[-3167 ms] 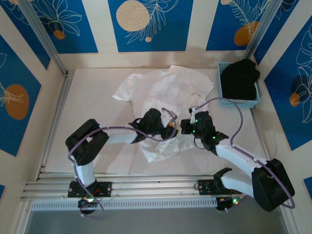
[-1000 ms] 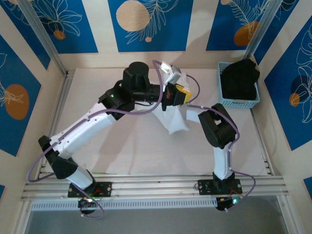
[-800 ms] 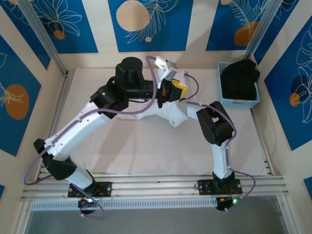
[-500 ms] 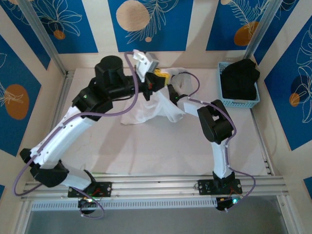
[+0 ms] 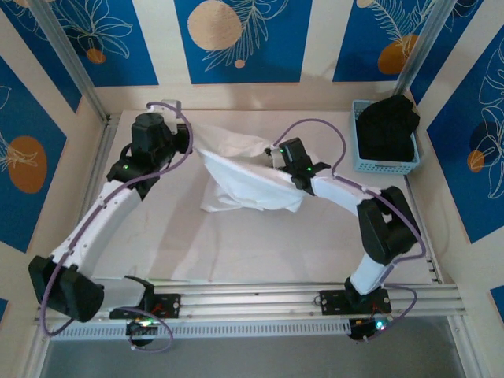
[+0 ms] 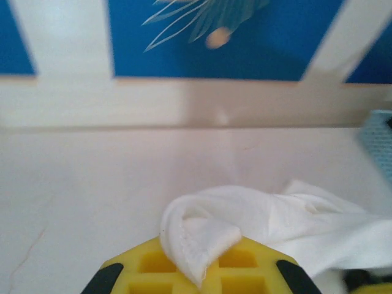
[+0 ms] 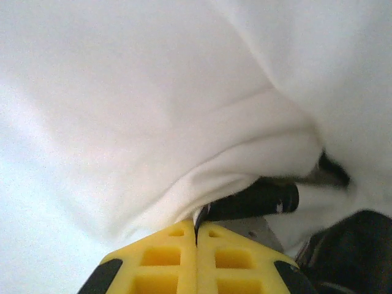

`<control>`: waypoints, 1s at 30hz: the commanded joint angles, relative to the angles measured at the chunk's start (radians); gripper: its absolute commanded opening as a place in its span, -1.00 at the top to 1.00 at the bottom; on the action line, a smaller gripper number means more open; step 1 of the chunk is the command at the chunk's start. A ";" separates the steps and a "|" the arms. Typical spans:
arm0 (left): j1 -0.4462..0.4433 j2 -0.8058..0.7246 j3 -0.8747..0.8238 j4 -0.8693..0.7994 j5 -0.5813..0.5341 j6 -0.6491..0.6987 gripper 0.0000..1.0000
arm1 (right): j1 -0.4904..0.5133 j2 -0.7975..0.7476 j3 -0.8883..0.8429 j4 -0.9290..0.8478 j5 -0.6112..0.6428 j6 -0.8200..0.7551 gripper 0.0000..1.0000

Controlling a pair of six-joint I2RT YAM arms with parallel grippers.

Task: Fold the inside-out t-shirt

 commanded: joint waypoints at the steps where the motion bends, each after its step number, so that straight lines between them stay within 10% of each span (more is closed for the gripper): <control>1: 0.059 0.031 -0.072 0.079 -0.028 -0.074 1.00 | -0.004 -0.062 -0.029 0.109 -0.144 -0.011 1.00; 14: 0.022 0.090 -0.640 0.766 0.410 -0.282 1.00 | 0.000 0.005 0.197 0.240 -0.303 0.091 1.00; 18: 0.005 0.112 -0.652 0.705 0.381 -0.262 1.00 | 0.009 0.042 0.262 0.233 -0.372 0.115 1.00; 23: 0.016 0.102 -0.608 0.458 0.079 -0.272 1.00 | 0.027 0.033 0.302 0.053 -0.421 0.008 1.00; 30: 0.009 -0.040 -0.681 0.657 0.288 -0.193 -0.19 | 0.030 0.007 0.244 -0.141 -0.397 -0.169 1.00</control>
